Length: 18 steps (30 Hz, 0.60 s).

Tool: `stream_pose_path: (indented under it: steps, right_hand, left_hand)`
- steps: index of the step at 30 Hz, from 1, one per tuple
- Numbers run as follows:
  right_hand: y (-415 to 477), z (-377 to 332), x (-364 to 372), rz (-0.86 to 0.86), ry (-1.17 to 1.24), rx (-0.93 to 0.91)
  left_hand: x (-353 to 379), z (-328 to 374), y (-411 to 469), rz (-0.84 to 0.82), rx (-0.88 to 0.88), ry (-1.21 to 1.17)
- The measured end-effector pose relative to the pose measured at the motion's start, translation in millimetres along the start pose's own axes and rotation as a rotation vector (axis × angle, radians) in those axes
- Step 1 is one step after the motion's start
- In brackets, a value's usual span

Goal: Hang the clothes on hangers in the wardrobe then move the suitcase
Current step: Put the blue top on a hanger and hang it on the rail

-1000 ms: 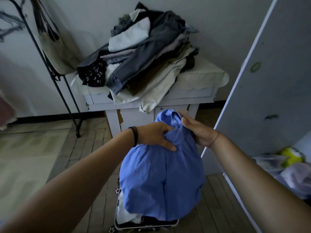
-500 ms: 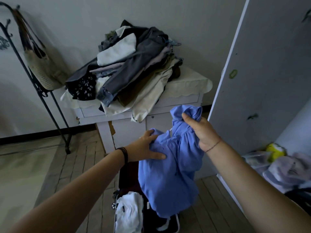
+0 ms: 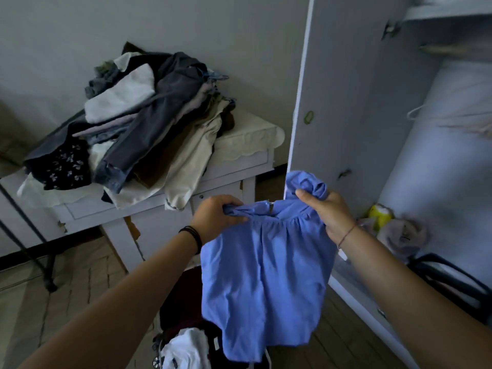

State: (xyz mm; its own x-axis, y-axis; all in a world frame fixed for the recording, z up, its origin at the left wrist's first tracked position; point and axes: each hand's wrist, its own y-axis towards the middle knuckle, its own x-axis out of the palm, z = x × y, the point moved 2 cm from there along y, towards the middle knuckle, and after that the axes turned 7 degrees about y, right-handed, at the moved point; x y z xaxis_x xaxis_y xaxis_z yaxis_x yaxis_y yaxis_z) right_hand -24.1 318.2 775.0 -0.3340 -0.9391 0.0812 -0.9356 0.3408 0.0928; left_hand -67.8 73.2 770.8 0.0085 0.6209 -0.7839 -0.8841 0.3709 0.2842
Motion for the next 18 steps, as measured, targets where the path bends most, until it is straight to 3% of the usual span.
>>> stream_pose_path:
  steps: [5, 11, 15, 18]
  right_hand:
    - [15.5, -11.5, -57.5, 0.116, 0.01, -0.029]
    - [41.7, -4.7, -133.5, 0.209, 0.065, -0.04]
    - [68.1, 0.4, -189.3, 0.269, 0.11, -0.073]
    - [85.5, -1.7, -222.0, 0.272, 0.145, -0.109]
  left_hand:
    - [25.0, 29.0, 41.1, -0.196, 0.11, 0.065]
    - [62.4, 66.5, 94.3, -0.294, 0.08, -0.065]
    - [92.7, 88.9, 131.2, -0.401, 0.104, 0.065]
    - [116.8, 108.8, 160.4, -0.382, 0.133, 0.23]
